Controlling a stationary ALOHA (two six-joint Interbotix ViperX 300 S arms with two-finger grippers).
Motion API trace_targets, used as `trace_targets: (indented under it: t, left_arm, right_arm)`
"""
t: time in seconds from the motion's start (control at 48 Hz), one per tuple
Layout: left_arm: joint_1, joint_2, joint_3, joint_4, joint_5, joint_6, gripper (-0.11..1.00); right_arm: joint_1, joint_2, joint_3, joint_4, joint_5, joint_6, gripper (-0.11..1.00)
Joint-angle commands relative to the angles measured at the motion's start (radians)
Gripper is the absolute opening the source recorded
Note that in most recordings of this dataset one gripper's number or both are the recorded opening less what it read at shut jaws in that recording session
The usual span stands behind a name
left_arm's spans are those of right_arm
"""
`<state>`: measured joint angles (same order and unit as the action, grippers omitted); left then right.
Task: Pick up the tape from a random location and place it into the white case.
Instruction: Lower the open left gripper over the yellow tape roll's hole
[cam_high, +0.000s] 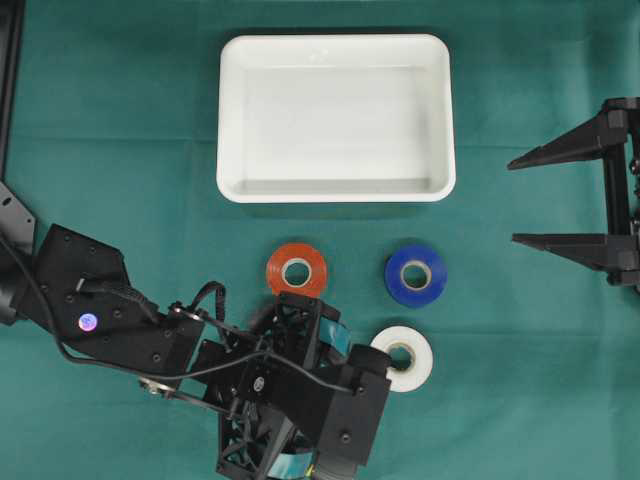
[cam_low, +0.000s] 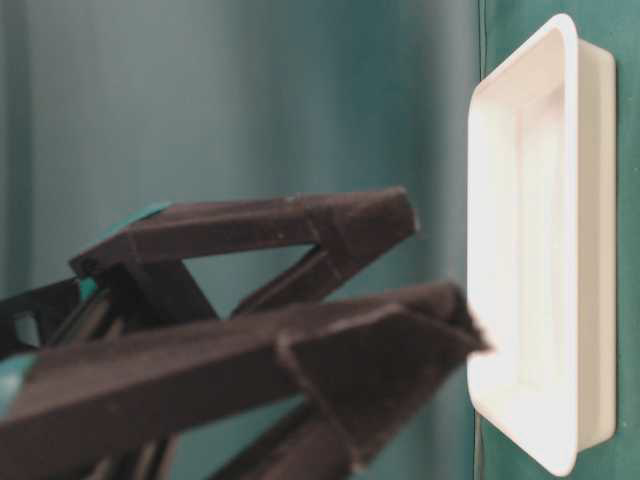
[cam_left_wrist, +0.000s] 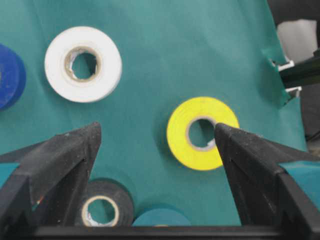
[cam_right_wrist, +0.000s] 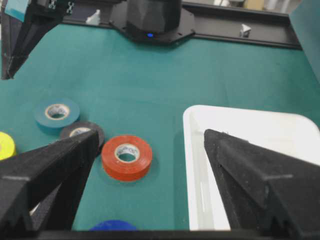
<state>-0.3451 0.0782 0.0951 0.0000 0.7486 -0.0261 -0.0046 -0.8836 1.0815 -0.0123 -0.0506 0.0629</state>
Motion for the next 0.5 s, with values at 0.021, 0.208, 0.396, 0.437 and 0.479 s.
trace_targets:
  t: [0.021,0.208,0.396,0.437,0.479]
  left_arm:
    - [-0.003,-0.012,0.009,0.002,-0.032,0.000,1.00]
    - [-0.005,0.031,0.038,0.003,-0.086,0.002,1.00]
    - [-0.008,0.092,0.037,0.002,-0.100,0.002,1.00]
    - [-0.011,0.101,0.038,0.002,-0.109,0.002,1.00]
    - [-0.015,0.114,0.038,0.002,-0.126,0.002,1.00]
  right_arm:
    - [-0.002,0.005,-0.025,-0.003,-0.005,-0.002,0.90]
    - [-0.002,0.005,-0.025,-0.009,-0.005,-0.005,0.90]
    - [-0.002,0.006,-0.025,-0.011,-0.005,-0.005,0.90]
    - [-0.002,0.006,-0.025,-0.011,-0.005,-0.005,0.90]
    - [0.000,0.006,-0.025,-0.012,-0.005,-0.005,0.90]
